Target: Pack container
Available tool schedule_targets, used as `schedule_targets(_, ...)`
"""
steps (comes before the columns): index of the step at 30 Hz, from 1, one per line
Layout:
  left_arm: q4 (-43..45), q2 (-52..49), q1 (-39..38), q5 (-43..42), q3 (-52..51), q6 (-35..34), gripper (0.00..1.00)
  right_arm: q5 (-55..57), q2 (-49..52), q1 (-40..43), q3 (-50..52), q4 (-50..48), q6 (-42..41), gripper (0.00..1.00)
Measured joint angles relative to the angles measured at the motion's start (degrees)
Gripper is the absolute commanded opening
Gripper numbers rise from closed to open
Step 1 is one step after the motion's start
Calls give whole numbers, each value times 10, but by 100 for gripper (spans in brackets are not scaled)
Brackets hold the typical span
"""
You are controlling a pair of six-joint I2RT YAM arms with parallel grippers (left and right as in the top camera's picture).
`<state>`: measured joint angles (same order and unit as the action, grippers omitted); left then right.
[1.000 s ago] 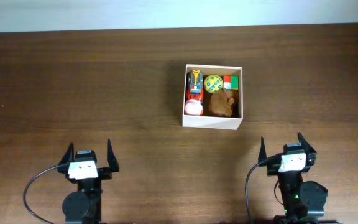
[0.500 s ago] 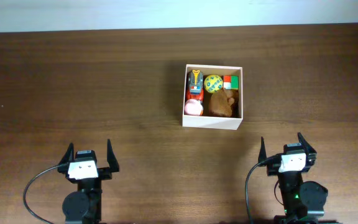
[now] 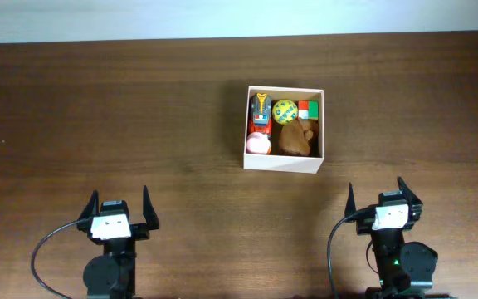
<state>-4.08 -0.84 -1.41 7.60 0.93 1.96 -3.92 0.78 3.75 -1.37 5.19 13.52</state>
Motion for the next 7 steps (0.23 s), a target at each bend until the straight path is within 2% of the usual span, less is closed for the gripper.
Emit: schedule_targets(7, 0, 0, 0, 0, 0, 0, 99, 0, 0, 0, 0, 0, 0, 99)
